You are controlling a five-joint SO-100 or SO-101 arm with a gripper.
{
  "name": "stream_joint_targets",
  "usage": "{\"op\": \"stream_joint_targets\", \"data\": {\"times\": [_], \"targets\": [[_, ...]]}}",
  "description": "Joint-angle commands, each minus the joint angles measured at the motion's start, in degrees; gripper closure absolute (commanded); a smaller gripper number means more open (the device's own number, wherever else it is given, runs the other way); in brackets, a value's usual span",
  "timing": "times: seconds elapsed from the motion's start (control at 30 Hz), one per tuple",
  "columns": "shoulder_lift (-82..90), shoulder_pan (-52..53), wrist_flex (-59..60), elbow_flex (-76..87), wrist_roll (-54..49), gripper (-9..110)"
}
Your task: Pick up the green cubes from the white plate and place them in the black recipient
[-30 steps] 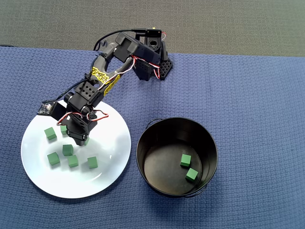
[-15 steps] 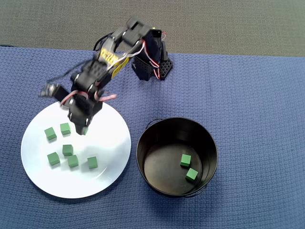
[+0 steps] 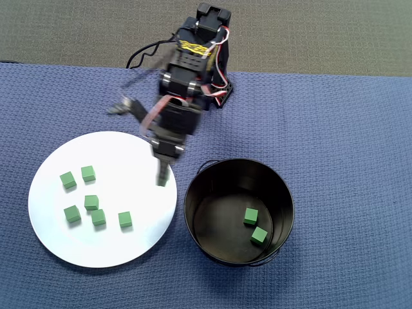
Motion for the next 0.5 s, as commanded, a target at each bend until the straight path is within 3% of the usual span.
{"op": "stream_joint_targets", "data": {"times": [0.0,0.2,0.27,0.33,0.47], "targets": [[-1.3,-12.7,-2.6,-4.7,5.0,102],[-9.2,-26.5,-0.5,-13.7,9.8,99],[-11.5,-29.4,0.7,-16.5,11.2,82],[-12.2,-30.8,2.5,-18.3,11.6,74],[-8.6,-26.9,3.0,-17.0,9.1,76]]}}
